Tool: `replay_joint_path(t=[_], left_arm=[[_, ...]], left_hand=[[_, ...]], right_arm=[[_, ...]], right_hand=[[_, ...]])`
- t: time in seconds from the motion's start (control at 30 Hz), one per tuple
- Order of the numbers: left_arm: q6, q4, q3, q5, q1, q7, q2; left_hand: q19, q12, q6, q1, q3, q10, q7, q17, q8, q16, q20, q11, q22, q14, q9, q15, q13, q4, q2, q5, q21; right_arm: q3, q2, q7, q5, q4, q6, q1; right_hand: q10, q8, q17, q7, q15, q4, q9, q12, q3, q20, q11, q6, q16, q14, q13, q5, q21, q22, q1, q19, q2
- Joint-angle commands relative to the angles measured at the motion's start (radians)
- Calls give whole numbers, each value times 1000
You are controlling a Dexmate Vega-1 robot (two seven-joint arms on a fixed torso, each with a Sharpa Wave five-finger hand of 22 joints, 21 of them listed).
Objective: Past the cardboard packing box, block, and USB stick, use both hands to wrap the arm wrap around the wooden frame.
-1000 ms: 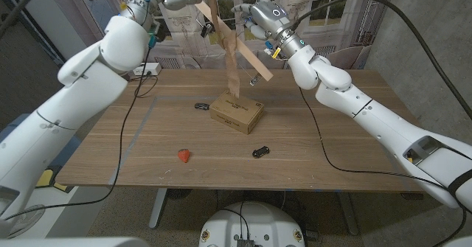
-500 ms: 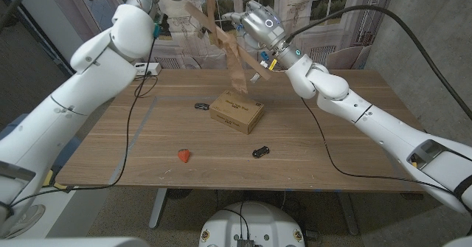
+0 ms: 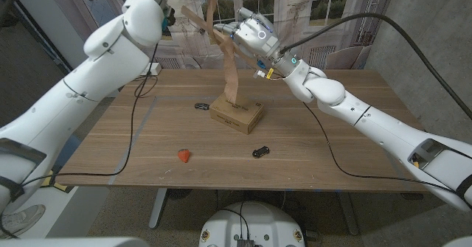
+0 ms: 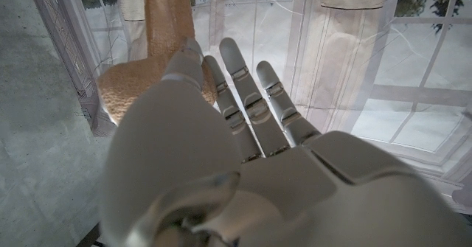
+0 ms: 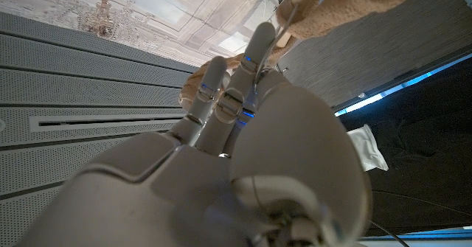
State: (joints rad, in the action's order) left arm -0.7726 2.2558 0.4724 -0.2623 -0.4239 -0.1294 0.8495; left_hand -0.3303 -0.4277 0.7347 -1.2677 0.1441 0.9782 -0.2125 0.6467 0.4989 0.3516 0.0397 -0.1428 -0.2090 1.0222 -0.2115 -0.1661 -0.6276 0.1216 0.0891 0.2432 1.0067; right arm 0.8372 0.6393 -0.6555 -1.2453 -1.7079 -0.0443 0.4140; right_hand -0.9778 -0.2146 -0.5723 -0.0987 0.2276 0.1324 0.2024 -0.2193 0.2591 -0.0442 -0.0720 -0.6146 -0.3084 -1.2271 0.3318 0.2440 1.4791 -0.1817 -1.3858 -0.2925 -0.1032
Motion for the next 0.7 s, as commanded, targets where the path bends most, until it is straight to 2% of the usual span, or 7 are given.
replay_joint_path(t=[0.03,0.3,0.53,0.7], left_arm=[[-183,-18,104,-97,105,45,-16],[-267,-56,99,-60,122,75,-11],[-291,-67,44,13,94,59,6],[-290,-60,7,69,71,54,37]], left_hand=[[-2,0,281,-54,5,63,132,4,-4,5,-5,-52,-2,13,-8,-74,-7,5,47,-9,10],[0,0,282,-53,8,66,137,10,-10,5,-7,-51,-1,18,-7,-74,-10,9,46,-29,19],[8,4,269,-50,14,59,141,14,-19,0,-18,-51,0,15,-12,-73,-15,10,53,-44,27],[26,10,246,-42,22,39,143,16,-21,-14,-34,-51,1,-2,-32,-71,-26,4,65,-47,32]], right_arm=[[25,19,-99,-57,27,-12,-9],[22,27,-155,-46,42,-21,-9],[13,34,-145,-34,42,-10,-3],[8,31,-141,-17,53,-9,-5]], right_hand=[[-107,-4,-5,-7,9,0,2,1,-8,-153,-112,-9,4,-5,5,6,-3,-2,-7,2,-4],[-106,-3,-5,-9,9,0,2,2,-9,-154,-113,-10,5,-6,4,6,-3,-2,-7,2,-5],[-106,-3,-6,-9,9,-1,2,2,-10,-153,-113,-12,6,-6,4,6,-4,-2,-6,3,-6],[-107,-3,-6,-8,10,-1,2,2,-11,-154,-113,-12,6,-6,4,6,-3,-3,-7,2,-6]])
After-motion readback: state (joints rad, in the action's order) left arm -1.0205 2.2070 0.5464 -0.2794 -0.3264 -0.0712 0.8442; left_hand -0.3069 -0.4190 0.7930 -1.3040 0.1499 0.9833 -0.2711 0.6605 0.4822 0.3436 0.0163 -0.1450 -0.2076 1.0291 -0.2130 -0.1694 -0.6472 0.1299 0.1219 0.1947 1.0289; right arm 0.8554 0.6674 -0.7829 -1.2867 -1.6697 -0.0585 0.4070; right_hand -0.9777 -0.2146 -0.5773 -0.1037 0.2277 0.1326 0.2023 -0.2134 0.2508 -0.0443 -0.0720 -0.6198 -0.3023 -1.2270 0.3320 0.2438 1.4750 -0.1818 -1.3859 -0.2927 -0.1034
